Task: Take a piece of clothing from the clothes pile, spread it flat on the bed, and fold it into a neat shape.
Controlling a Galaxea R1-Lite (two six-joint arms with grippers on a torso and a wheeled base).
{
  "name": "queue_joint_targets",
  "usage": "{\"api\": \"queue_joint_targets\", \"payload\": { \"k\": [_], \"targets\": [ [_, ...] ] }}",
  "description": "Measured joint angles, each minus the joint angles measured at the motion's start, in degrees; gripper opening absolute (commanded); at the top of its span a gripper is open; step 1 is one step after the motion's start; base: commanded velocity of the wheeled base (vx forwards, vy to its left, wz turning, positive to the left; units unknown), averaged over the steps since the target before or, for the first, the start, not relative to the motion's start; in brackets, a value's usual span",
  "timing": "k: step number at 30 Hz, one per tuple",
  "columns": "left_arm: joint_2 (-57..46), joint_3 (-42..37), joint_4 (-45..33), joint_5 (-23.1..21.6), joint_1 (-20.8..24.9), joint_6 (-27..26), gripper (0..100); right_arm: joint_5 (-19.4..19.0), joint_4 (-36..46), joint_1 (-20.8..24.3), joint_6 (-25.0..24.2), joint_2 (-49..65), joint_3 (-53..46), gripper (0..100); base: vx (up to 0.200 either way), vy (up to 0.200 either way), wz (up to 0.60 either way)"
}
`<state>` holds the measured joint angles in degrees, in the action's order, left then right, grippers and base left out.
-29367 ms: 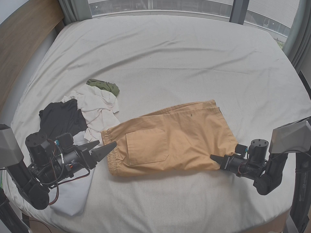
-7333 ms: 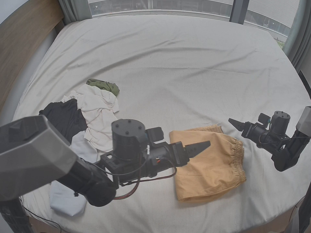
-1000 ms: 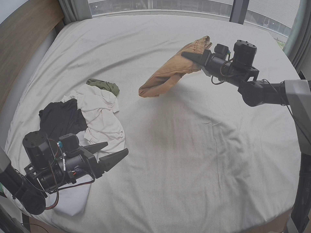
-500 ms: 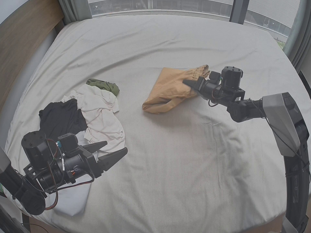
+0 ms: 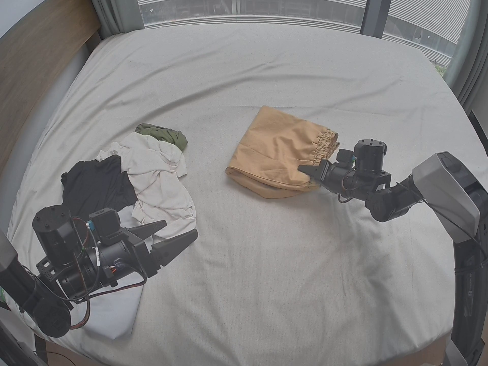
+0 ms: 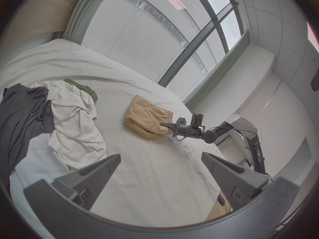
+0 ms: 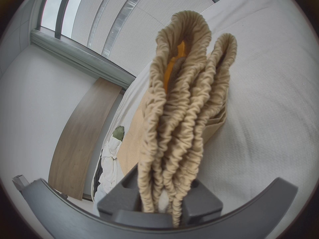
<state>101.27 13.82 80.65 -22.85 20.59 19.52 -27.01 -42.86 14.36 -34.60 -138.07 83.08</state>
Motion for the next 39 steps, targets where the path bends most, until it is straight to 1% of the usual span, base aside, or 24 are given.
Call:
{"api": "queue_joint_targets", "payload": {
  "k": [2, 6, 12, 17, 21, 25, 32, 36, 39],
  "targets": [
    [0.1, 0.0, 0.0, 0.0, 0.0, 0.0, 100, 0.5, -0.2, 0.1, 0.0, 0.0, -0.3, 100, 0.000, 0.000, 0.00],
    [0.3, 0.0, 0.3, 0.0, -0.1, 0.3, 100, 4.7, -1.3, 0.5, 0.2, 0.6, -1.7, 100, 0.000, 0.000, 0.00],
    [0.3, 0.3, 1.1, 0.0, -0.1, 2.7, 100, 5.3, -2.1, 1.1, 1.8, 4.6, -8.8, 100, 0.000, 0.000, 0.00],
    [-0.7, -0.5, 2.3, 0.1, 0.7, 3.8, 100, 5.4, -2.2, 1.2, 3.6, 10.8, -17.7, 100, 0.000, 0.000, 0.00],
    [-1.9, -2.5, 3.2, 0.2, 2.5, 4.2, 100, 5.5, -2.4, 1.1, 5.0, 18.7, -26.5, 100, 0.000, 0.000, 0.00],
    [-3.4, -4.6, 4.3, 0.7, 4.5, 4.2, 100, 5.6, -2.5, 1.1, 5.7, 26.6, -33.2, 100, 0.000, 0.000, 0.00],
    [-9.6, -8.8, 5.5, 2.3, 8.3, 1.6, 100, 5.6, -1.7, 1.0, 9.1, 45.0, -44.9, 100, 0.000, 0.000, 0.00],
    [-14.8, -10.9, 3.9, 3.2, 9.3, -0.1, 100, 5.6, 0.7, 0.4, 11.7, 55.8, -51.0, 100, 0.000, 0.000, 0.00],
    [-20.3, -11.9, 0.3, 4.1, 9.8, -1.5, 100, 5.6, 4.1, -0.3, 13.2, 64.4, -54.6, 100, 0.000, 0.000, 0.00]
  ]
}}
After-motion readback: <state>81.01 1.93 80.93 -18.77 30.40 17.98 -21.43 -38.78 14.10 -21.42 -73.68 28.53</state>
